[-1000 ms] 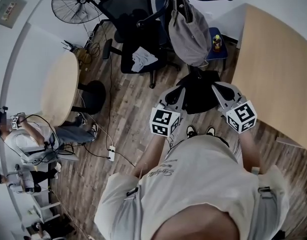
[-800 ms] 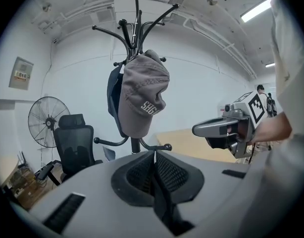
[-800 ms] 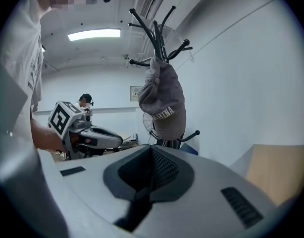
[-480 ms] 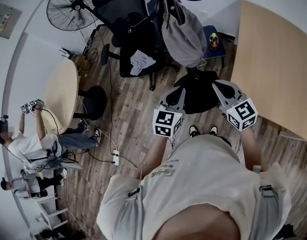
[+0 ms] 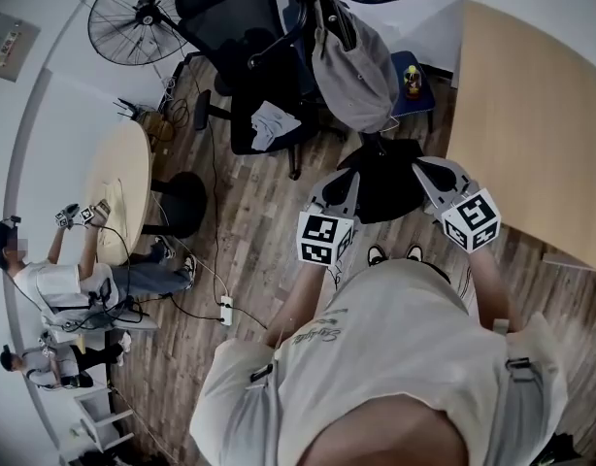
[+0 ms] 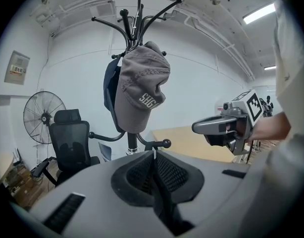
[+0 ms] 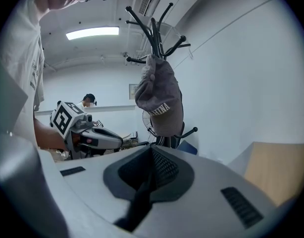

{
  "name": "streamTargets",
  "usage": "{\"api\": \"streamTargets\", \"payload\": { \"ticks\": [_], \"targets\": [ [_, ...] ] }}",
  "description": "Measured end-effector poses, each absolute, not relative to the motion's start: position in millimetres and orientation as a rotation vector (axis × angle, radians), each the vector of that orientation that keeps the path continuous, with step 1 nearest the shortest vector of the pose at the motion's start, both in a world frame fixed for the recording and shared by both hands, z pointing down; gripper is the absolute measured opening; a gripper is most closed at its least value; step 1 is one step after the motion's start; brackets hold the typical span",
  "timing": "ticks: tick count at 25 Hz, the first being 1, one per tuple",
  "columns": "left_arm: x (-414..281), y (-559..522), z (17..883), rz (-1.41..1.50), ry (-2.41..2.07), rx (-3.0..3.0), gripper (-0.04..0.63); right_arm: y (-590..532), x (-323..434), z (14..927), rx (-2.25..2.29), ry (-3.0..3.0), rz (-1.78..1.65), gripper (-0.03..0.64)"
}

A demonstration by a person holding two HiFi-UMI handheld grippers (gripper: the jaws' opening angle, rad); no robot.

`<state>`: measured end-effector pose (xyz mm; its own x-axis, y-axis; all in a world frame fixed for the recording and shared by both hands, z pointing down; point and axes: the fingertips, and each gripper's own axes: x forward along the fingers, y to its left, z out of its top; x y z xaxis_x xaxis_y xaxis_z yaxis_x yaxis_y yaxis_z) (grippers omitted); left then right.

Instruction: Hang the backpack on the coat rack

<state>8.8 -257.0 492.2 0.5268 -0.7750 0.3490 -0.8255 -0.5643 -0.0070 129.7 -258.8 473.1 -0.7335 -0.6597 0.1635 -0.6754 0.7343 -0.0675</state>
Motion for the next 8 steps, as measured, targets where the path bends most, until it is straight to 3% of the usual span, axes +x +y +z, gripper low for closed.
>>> {"api": "streamTargets", "payload": {
  "ticks": [8],
  "targets": [
    [-1, -256, 490, 0.472, -1.41, 2.592, 0.023, -254, 128, 481, 1.076, -2.801, 0.22, -0.006]
  ]
}}
